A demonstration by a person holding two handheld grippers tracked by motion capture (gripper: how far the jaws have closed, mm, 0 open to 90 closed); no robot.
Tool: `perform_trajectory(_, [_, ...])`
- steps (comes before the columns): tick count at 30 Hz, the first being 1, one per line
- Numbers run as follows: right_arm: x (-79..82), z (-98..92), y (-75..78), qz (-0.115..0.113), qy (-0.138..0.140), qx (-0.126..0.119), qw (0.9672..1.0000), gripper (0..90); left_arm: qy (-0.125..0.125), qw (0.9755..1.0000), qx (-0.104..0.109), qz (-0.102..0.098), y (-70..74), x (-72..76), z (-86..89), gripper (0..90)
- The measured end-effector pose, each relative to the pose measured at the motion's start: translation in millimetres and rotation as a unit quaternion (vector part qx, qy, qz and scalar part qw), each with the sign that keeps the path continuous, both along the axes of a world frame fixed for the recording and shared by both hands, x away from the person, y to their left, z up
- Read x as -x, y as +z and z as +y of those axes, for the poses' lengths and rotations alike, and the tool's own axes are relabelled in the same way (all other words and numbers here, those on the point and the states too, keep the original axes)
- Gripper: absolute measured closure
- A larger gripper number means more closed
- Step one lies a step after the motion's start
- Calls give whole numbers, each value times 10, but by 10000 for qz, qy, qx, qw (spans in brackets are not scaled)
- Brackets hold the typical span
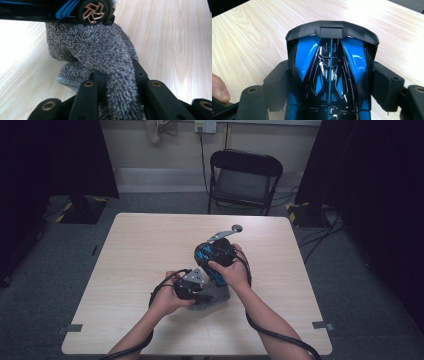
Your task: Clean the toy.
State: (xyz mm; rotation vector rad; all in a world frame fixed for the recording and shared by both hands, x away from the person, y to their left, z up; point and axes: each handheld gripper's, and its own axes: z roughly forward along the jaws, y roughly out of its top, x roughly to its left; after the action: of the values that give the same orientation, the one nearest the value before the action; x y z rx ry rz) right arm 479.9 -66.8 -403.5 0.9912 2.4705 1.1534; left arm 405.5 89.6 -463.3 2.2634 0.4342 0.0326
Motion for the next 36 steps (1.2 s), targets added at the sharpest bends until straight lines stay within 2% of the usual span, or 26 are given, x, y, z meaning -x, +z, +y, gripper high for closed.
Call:
perform_trajectory(7, [-9,-11,67,-2,-15,-27,10000,257,-59,10000,-3,22,1,18,-6,727])
perform_trajectory(9, [-4,-31,83,-1,2,-37,10000,257,20,9999,-127,29,9,-8,45,727])
perform_trajectory(11, [11,-43,94,-6,13,-57,10000,257,184,9997,-143,33,18,-51,111,727])
perform_trajectory(12, [11,-43,94,-6,13,-57,10000,257,184,9997,-143,33,18,-51,111,727])
perform_trajectory(13, [20,-49,100,-12,30,-70,10000,257,316,9994,-121,45,22,-80,157,727])
perform_trajectory(14, [44,-58,120,-33,47,-87,9999,258,614,9980,-156,-9,36,-171,277,727])
perform_trajectory(15, [55,-59,126,-39,76,-98,9999,257,614,9980,-156,-9,36,-171,277,727])
perform_trajectory(17, [71,-53,128,-42,82,-110,9999,257,1040,9945,-137,23,55,-273,422,727])
perform_trajectory(18, [99,-33,120,-32,153,-104,9998,257,1163,9931,-127,12,64,-301,462,727])
perform_trajectory(20, [124,1,95,-37,219,-93,9997,257,1370,9905,-44,-42,113,-384,565,726])
perform_trajectory(23, [149,65,38,-26,286,-60,9996,257,1458,9893,-5,-101,153,-430,602,726])
perform_trajectory(25, [157,104,2,10,286,-33,9996,257,1434,9896,27,-126,159,-432,596,726])
perform_trajectory(26, [155,118,-14,5,281,-24,9996,257,1295,9915,94,-113,166,-405,561,726])
perform_trajectory(27, [155,118,-14,5,281,-24,9996,257,1295,9915,94,-113,166,-405,561,726])
perform_trajectory(28, [145,130,-33,17,239,-28,9997,257,1125,9935,115,-83,150,-356,505,726])
perform_trajectory(31, [125,128,-42,12,212,-26,9998,257,985,9950,173,17,121,-303,445,727])
perform_trajectory(32, [105,121,-38,32,168,-40,9998,257,828,9963,203,63,85,-255,380,727])
perform_trajectory(36, [83,113,-11,15,118,-11,9999,257,655,9975,230,89,34,-198,285,726])
